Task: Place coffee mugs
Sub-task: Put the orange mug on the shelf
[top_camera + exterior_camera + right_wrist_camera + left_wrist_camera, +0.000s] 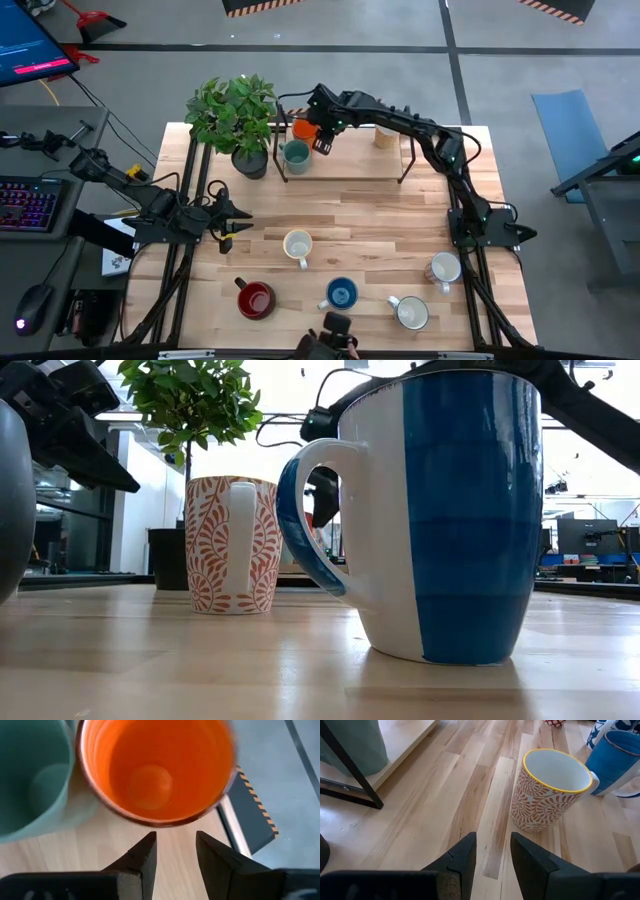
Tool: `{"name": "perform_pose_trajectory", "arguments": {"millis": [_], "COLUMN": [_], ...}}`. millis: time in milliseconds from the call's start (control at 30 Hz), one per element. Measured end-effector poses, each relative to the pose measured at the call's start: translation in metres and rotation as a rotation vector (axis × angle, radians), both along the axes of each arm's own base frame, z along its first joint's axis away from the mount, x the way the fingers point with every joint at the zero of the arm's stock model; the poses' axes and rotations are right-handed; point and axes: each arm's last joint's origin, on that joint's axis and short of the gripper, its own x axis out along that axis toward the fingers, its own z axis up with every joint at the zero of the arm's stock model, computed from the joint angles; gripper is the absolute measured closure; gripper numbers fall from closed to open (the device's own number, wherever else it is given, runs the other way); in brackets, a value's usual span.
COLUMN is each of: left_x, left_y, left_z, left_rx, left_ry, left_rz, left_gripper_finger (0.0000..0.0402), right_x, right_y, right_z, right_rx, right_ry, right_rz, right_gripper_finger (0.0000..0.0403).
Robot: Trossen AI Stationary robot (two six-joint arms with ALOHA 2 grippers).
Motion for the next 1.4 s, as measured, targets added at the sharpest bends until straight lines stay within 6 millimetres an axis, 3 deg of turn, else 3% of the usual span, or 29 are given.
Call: {"name": "perform_pose_trajectory", "arguments": {"millis": [233,800,1400], "left_x": [0.000,0.000,0.000], "left_y": [0.000,0.000,0.000], "left_z": [0.000,0.000,0.000], "left_rx": [0.000,0.000,0.000], "left_ry": [0.000,0.000,0.000], "left_rz": [0.000,0.000,0.000], "left_gripper_finger": [0.0291,0.0291,0.0291], "right_x": [0.006,0.009,0.012], "right_y": [0.002,-0.002,-0.002], "right_z": [-0.017,-0.014,-0.012], "right_rx": [0.007,-0.094,-0.073], "right_ry": [0.053,0.036,-0.007], "right_rz": [0.024,-0.030,0.008], "right_gripper_finger": [0.0289,0.0289,0.0289]}}
